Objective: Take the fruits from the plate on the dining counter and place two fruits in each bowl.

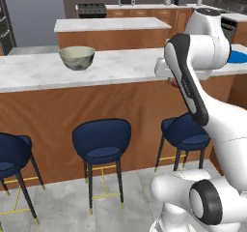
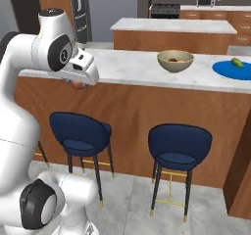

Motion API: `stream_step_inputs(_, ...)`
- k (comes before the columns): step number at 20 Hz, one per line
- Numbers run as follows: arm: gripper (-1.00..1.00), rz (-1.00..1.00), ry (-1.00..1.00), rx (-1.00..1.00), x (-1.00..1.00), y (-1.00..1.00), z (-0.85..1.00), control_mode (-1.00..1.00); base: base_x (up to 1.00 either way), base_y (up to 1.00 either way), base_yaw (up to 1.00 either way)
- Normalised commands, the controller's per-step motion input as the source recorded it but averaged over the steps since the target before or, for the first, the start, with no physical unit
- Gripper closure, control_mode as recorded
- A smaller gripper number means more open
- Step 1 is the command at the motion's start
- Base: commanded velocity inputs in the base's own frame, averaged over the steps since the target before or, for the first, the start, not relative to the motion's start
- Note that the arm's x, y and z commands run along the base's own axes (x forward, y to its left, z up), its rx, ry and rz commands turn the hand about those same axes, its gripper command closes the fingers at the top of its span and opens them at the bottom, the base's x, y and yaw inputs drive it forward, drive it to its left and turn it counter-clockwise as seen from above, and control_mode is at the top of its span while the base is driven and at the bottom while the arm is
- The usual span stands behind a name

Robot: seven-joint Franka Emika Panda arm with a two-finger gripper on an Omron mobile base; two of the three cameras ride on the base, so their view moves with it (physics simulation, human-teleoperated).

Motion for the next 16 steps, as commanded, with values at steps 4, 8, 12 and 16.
stream_step_inputs(4, 1.00, 0.00, 0.00, 0.00, 0.00, 0.00, 0.00, 1.00, 0.20, 1.00, 0.00)
stream_step_inputs(8, 1.00, 0.00, 0.00, 0.00, 0.00, 0.00, 0.00, 1.00, 0.41, 0.95, -0.01)
stream_step_inputs(12, 1.00, 0.00, 0.00, 0.00, 0.00, 0.00, 0.00, 1.00, 0.50, 0.89, 0.00)
stream_step_inputs(16, 1.00, 0.00, 0.00, 0.00, 0.00, 0.00, 0.00, 1.00, 0.34, 0.28, 0.00)
